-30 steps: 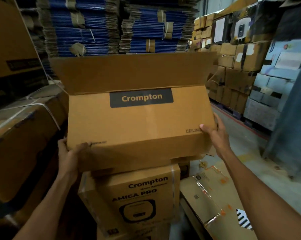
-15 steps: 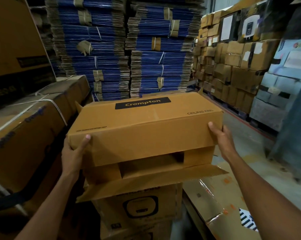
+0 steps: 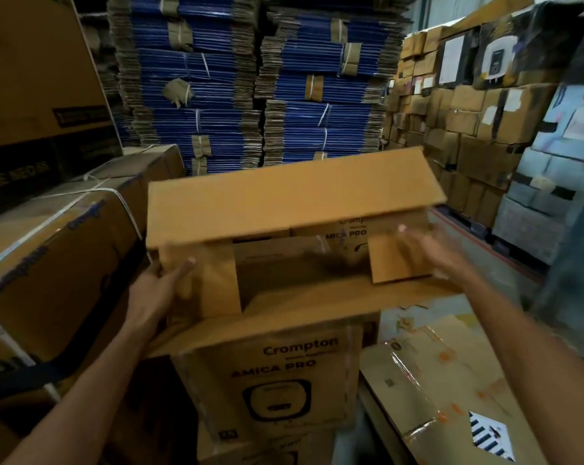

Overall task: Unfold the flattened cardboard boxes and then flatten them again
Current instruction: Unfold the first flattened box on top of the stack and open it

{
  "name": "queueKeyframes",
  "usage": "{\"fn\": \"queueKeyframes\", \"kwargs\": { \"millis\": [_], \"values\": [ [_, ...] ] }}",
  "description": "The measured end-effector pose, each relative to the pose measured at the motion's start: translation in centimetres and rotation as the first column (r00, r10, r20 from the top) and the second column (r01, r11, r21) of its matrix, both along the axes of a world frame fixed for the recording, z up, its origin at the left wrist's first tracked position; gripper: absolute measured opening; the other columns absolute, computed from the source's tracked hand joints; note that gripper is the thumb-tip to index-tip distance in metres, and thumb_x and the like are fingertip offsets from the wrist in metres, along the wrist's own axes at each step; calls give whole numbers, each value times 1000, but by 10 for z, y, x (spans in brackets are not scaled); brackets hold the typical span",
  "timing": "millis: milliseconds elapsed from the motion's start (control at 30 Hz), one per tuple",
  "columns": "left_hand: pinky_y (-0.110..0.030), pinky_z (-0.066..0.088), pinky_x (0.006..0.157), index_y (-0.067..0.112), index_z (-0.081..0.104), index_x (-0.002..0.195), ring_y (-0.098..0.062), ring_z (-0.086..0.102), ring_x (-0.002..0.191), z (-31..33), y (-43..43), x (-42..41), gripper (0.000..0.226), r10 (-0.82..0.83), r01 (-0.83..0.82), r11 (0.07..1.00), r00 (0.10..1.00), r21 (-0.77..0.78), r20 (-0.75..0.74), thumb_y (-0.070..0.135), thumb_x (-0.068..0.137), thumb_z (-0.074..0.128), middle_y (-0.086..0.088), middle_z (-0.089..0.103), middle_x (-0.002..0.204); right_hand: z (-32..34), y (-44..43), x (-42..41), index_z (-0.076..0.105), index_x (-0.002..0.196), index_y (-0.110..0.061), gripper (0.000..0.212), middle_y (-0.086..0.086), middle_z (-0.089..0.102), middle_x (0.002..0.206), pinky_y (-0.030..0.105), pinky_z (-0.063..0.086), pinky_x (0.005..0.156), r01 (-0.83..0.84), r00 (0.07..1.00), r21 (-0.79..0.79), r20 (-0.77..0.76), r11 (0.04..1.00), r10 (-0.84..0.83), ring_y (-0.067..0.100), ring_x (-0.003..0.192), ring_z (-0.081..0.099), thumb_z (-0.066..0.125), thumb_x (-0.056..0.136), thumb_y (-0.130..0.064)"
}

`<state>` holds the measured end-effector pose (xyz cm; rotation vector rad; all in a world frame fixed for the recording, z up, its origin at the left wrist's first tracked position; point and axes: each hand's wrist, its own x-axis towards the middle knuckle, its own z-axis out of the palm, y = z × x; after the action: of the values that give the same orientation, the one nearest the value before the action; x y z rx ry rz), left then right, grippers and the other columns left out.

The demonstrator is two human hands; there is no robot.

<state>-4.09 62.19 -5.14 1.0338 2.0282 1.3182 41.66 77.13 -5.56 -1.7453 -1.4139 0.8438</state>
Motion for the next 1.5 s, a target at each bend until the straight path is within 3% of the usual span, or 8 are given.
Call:
{"fn": "queueKeyframes", "kwargs": {
  "millis": [200, 467, 667, 767, 967, 1100, 1267, 1500],
  "values": [
    [-45, 52, 95, 9, 35, 142, -25, 65, 100, 63, 51, -24, 77, -280, 160, 882, 935, -444, -219, 43, 86, 76, -6, 63, 111, 78, 17, -25, 37, 152, -19, 71, 14, 43, 152, 50, 42, 104, -180, 952, -251, 200, 951, 233, 36, 135, 44, 64, 93, -49],
    [-35, 52, 66, 7, 16, 158, -34, 60, 110, 62, 74, -24, 95, -348, -14, 792, 811, -610, -470, 53, 92, 67, -20, 46, 146, 81, -8, -85, 42, 152, -15, 80, 11, 41, 157, 46, 35, 111, -408, 566, -239, 692, 881, 449, 30, 142, 41, 33, 96, -72],
    [-49, 47, 106, 6, 5, 160, -42, 39, 141, 63, 84, -22, 106, -382, -58, 749, 776, -660, -502, 60, 90, 64, -21, 22, 163, 81, -75, -136, 53, 141, -33, 69, -7, 57, 138, 38, 44, 103, -816, 389, -126, 601, 564, 698, 11, 122, 54, 40, 87, -75],
    [-57, 21, 122, 11, -12, 161, -45, 1, 154, 56, 92, -14, 121, -470, -84, 695, 699, -714, -539, 73, 85, 60, -19, -17, 167, 69, -72, -145, 56, 137, -34, 50, -12, 67, 113, 29, 52, 86, -778, 255, -223, 741, 587, 621, 8, 96, 65, 58, 93, -59],
    [-65, 17, 120, 25, -27, 156, -55, -6, 150, 47, 106, 17, 144, -410, -89, 690, 770, -719, -489, 83, 65, 70, -18, -34, 161, 66, -73, -148, 68, 118, -32, 20, -11, 69, 92, 24, 56, 74, -755, 262, -194, 787, 627, 558, 1, 75, 64, 58, 101, -32],
    [-67, 21, 119, 21, -26, 157, -56, 7, 149, 46, 110, 16, 128, -367, -77, 747, 780, -660, -507, 61, 83, 71, -24, -25, 164, 63, -72, -148, 62, 130, -32, 29, -13, 56, 80, 15, 40, 55, -751, 246, -165, 829, 640, 503, 0, 64, 55, 55, 103, -26],
    [-44, 55, 87, 11, 6, 158, -34, 59, 112, 62, 93, 1, 113, -400, 119, 850, 780, -513, -482, 55, 75, 68, -21, 54, 132, 63, -67, -149, 61, 134, -28, 32, -15, 52, 77, 16, 41, 52, -739, 262, -144, 839, 659, 477, 0, 61, 54, 56, 103, -28],
    [-27, 39, 63, 13, 51, 105, -18, 46, 71, 87, 54, -39, 14, -265, 212, 961, 883, -175, -387, 19, 108, 39, -7, 52, 87, 71, -59, -147, 65, 131, -23, 36, -6, 71, 104, 20, 48, 62, -776, 330, -168, 713, 608, 619, -7, 56, 56, 62, 99, -40]
  ]
}}
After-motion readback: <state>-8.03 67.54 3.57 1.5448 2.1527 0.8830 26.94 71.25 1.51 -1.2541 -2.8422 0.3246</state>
